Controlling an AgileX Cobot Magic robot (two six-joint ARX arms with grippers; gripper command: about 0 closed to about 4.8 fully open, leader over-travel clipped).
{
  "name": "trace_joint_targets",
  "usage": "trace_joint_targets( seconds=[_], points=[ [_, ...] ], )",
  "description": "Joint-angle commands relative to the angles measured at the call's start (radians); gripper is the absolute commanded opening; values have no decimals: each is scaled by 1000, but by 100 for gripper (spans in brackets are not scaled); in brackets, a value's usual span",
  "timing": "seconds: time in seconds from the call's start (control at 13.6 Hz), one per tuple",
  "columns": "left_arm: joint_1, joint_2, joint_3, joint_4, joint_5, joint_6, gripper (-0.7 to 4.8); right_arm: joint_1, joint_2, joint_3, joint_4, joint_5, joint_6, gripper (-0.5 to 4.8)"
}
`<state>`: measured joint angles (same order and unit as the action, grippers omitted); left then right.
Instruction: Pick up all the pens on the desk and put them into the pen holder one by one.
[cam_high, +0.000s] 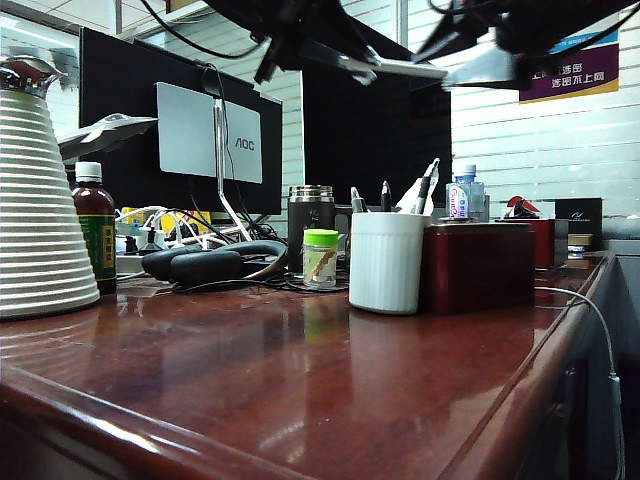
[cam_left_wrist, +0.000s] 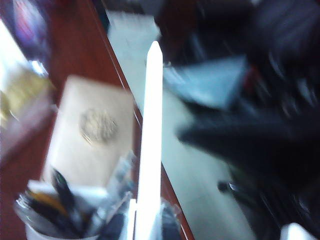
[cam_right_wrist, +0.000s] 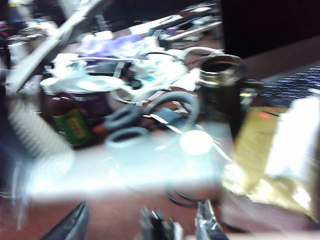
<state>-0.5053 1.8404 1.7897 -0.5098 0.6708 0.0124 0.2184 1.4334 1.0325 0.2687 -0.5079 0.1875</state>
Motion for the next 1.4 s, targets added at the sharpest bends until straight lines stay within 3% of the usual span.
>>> trace_joint_targets(
  seconds=[0.07,0.29,0.37,0.52,0.88,1.03,1.18,1.4],
  points=[
    [-30,-7,1,-12,1,16,-5,-65,23,44,47,-75,84,275],
    [-53,-7,1,66,-31,14,-5,-101,23,44,66,-123,188,275],
    [-57,-8,1,144,-37,12,-6,-153,23,44,126,-198,343,275],
    [-71,-7,1,305,-20,-28,-5,-214,23,44,268,-254,480,275],
    [-115,10,1,605,-113,-36,-5,-280,23,44,394,-318,544,274],
    [-139,39,1,790,-209,-160,-5,-282,19,44,511,-342,558,274],
    [-155,55,1,836,-213,-229,-5,-288,19,47,610,-348,568,274],
    [-190,74,0,816,-141,-302,-5,-296,23,62,596,-351,567,274]
  ],
)
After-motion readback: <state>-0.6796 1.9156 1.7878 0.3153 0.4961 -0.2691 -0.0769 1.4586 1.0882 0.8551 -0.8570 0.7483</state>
